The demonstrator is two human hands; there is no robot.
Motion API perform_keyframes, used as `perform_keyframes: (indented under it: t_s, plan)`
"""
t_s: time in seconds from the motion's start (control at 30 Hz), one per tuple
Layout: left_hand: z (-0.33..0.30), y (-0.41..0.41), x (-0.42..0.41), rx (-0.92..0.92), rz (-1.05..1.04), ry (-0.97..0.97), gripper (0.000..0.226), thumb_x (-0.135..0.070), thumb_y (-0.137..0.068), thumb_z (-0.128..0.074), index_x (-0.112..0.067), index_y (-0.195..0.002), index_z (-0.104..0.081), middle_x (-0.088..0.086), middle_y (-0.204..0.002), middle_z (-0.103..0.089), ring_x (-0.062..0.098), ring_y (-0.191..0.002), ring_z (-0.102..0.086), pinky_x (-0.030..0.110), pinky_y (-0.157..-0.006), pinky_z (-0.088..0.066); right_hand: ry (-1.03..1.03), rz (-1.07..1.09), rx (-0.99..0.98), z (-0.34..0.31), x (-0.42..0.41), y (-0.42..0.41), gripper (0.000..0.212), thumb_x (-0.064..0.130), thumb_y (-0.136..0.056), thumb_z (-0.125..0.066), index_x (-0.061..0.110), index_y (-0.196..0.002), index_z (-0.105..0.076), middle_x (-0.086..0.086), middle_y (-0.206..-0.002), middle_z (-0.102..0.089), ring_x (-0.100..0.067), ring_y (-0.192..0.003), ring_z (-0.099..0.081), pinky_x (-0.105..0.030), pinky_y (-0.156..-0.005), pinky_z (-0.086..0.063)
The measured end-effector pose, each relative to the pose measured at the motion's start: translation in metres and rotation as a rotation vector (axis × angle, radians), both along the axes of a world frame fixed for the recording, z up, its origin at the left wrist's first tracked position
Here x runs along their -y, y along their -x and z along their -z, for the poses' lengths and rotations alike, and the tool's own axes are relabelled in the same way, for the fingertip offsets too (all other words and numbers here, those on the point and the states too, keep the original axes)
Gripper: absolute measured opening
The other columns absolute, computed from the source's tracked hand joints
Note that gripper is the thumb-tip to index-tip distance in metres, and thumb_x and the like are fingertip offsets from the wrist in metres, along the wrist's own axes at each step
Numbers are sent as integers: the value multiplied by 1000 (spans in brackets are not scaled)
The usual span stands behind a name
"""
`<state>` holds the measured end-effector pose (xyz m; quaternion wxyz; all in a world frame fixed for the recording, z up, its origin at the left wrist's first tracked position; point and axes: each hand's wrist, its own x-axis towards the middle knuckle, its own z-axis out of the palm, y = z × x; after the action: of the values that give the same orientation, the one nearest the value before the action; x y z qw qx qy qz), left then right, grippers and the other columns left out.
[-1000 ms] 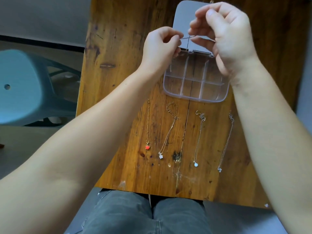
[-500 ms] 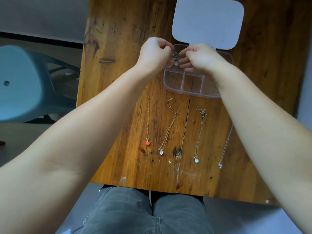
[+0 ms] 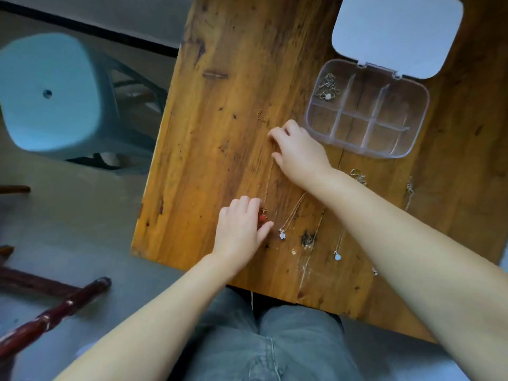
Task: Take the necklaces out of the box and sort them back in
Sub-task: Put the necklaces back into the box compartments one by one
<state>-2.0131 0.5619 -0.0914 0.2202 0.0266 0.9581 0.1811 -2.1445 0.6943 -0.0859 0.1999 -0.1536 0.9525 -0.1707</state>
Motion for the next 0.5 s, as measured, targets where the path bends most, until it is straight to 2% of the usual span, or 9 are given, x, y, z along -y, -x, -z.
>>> perform_keyframes:
  t_s: [0.1,0.2,0.27,0.33,0.4,0.47,0.5]
  plan:
    - [5,0,0,-72,39,4,24,-32,-90,-57,-15,-107,-56,4,-102,-60,22,-93,-54,36,-82,-45,-63,-104,-56,2,1,7,18,19,-92,-56,9,-107,-56,-13,-109,-55,-30,-99,-55,-41,-72,-50]
    - [3,7,3,-98,82,-25,18,-26,-90,-56,-13,-102,-59,6,-98,-61,23,-91,-55,37,-80,-44,-81,-181,-69,1,-1,6,14,18,-95,-50,7,-102,-56,-13,-105,-56,-30,-96,-55,-40,-71,-46]
    - [-2,11,5,-66,51,-88,17,-27,-90,-56,-13,-100,-58,4,-96,-60,20,-87,-55,33,-77,-47,-87,-180,-48,-2,-2,4,15,18,-96,-49,8,-103,-56,-13,-108,-55,-29,-98,-54,-39,-74,-46]
    - [-10,17,8,-27,-46,-232,11,-26,-90,-57,-16,-93,-52,0,-88,-58,14,-76,-54,28,-69,-50,-34,-144,1,-8,-5,0,13,19,-95,-49,10,-102,-56,-11,-113,-54,-26,-103,-52,-39,-83,-48]
    - [-24,27,8,-53,-113,-389,14,-22,-88,-60,-21,-89,-46,-8,-79,-55,6,-68,-52,16,-61,-45,136,-68,124,-18,-10,-6,16,18,-96,-48,14,-108,-56,-6,-121,-54,-21,-113,-50,-33,-94,-44]
    - [-42,43,5,-138,-159,-514,17,-18,-86,-62,-23,-89,-46,-15,-74,-52,3,-68,-53,8,-60,-42,433,60,389,-34,-13,-15,22,20,-99,-42,19,-116,-56,4,-122,-57,-8,-115,-51,-19,-94,-40]
    - [-51,53,3,-184,-198,-570,17,-15,-85,-62,-22,-89,-47,-16,-73,-51,0,-69,-53,6,-61,-41,589,128,547,-45,-14,-20,23,22,-101,-39,21,-114,-58,7,-114,-60,-3,-110,-54,-17,-92,-42]
